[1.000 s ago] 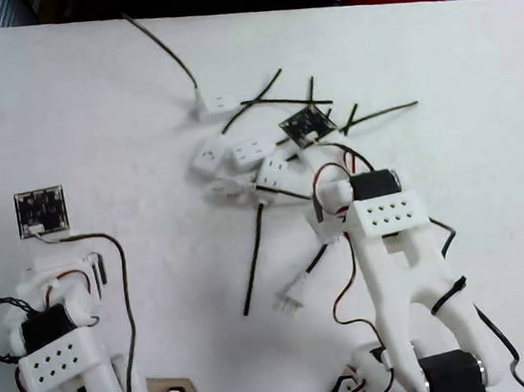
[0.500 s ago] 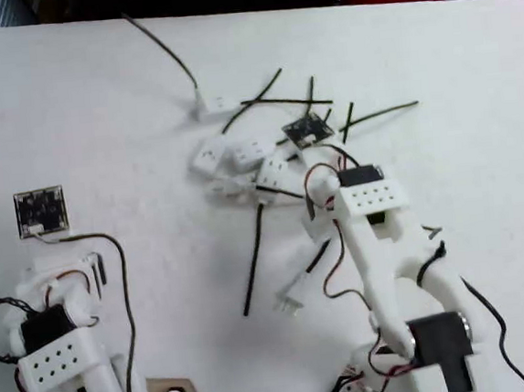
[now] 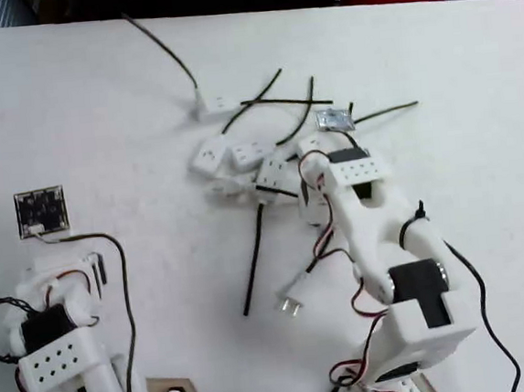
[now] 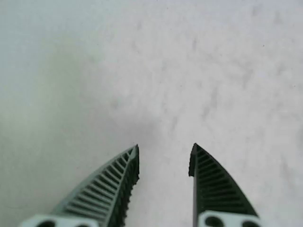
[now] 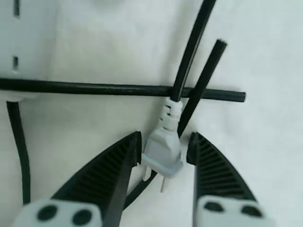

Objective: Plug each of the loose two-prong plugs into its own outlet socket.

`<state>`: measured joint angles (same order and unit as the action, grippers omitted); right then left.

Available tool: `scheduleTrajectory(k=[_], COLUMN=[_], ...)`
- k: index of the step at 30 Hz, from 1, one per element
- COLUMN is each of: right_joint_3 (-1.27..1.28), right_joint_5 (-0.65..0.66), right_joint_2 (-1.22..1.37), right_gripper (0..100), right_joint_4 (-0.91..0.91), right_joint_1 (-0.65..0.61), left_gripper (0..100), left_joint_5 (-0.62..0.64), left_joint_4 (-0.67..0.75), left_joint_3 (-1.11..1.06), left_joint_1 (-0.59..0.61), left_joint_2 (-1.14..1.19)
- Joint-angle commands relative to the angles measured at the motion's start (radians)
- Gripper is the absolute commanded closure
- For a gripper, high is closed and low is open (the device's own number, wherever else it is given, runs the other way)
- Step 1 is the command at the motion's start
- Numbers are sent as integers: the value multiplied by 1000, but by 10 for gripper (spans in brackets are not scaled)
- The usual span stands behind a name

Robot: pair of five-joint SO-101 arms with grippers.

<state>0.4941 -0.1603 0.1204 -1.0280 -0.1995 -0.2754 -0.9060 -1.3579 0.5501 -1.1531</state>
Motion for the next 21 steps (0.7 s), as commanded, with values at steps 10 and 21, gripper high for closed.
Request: scheduleTrajectory(k=[10, 21], right_joint_3=[-164, -166], right_joint_5=[-41, -37], right_joint_2=[12, 15], right_gripper=[971, 975], right_joint_4=[-113, -154], right_joint_1=[7, 1], left_gripper=[816, 816], left_joint_5=[-9, -9], left_joint_4=[20, 20], left_joint_3=[3, 3], left_joint_1=[-1, -1], left_joint_2=[-16, -16])
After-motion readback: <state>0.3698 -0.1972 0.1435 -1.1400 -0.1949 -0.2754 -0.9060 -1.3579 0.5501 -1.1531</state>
